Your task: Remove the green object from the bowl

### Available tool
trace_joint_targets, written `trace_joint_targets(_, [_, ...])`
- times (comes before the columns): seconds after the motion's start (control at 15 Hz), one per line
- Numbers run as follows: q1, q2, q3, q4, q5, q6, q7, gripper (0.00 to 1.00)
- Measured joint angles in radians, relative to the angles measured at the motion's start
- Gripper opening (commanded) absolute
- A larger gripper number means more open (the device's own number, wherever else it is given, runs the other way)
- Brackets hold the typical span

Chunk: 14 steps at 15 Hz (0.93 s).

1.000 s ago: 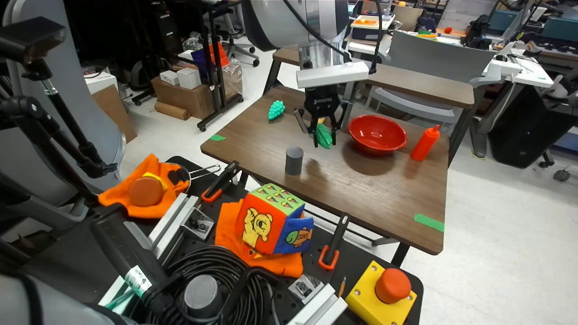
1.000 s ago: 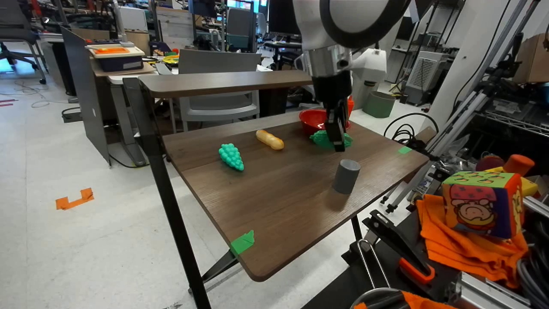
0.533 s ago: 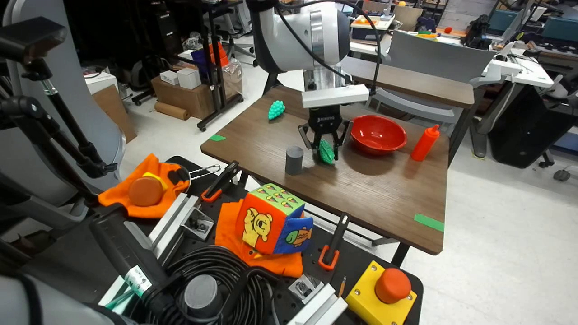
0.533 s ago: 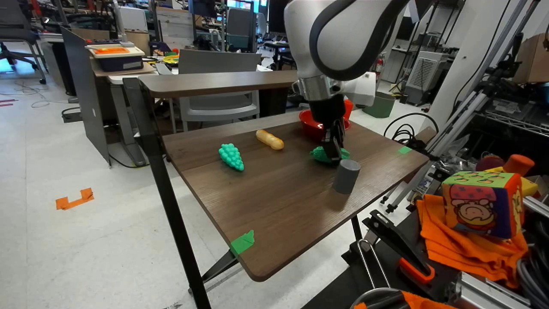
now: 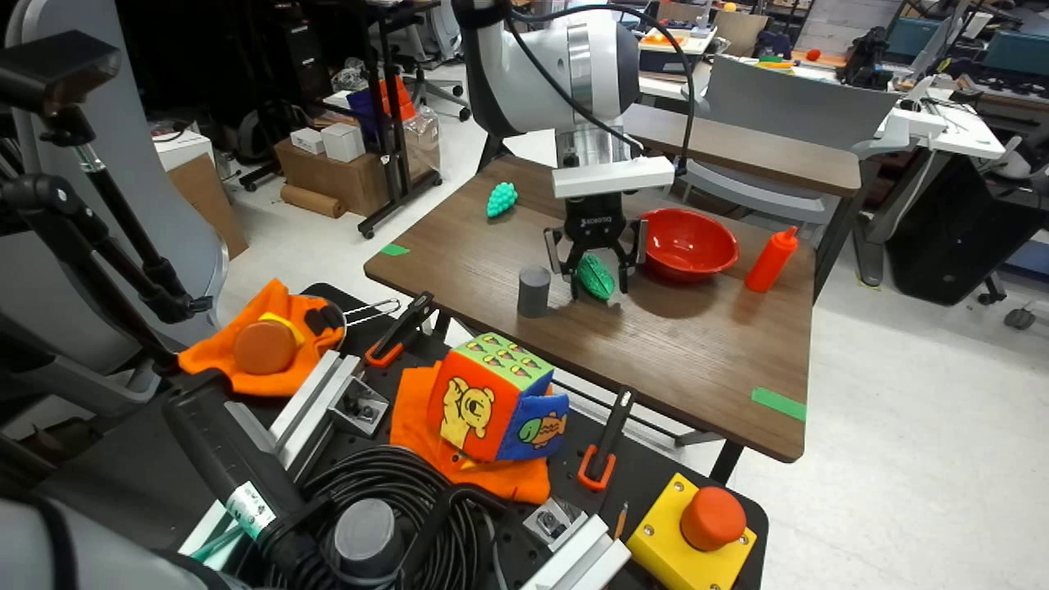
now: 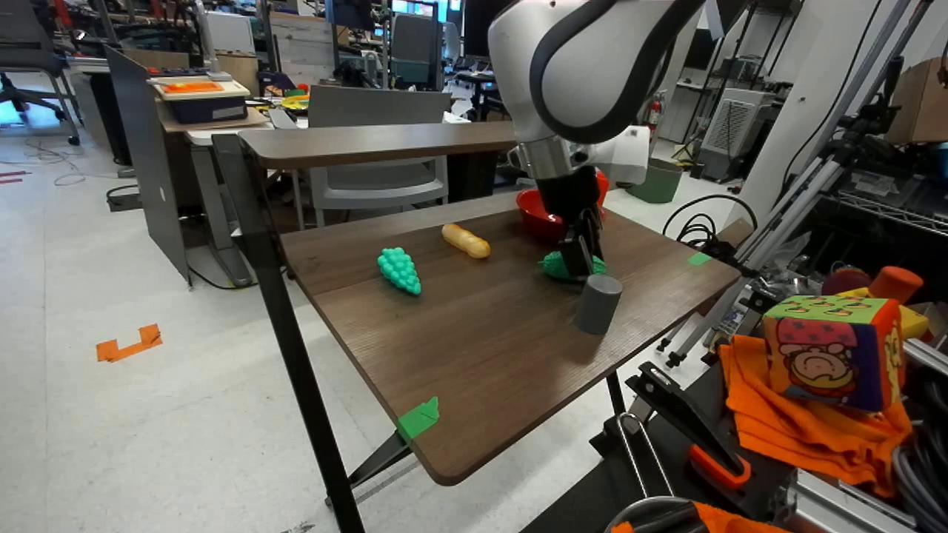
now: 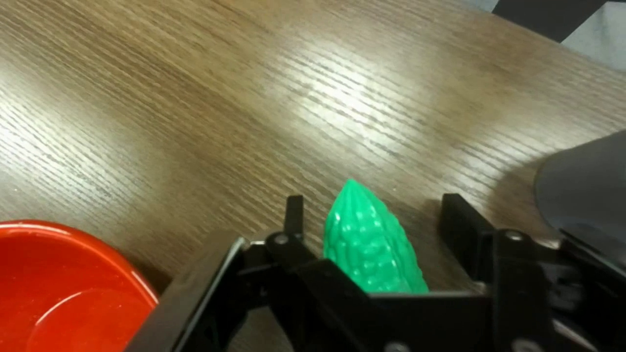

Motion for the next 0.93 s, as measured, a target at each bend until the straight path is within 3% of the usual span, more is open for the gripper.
trace_joint_targets(0.27, [-0.008,-0.059,0.018,-0.03,0.057,-0.048,-0.001,1.0])
trace_joint_targets(0.53, [-0.068,-0.25,0.071,-0.115,0.246,-0.125,-0.026,1.0])
trace_joint_targets(0.67, [-0.085,-0.309,0.078,-0.147,0.267,-0.136,-0.032,1.0])
trace_joint_targets(0.93, [-0.086,-0.311,0.08,-0.166,0.271,-0.135,-0.032,1.0])
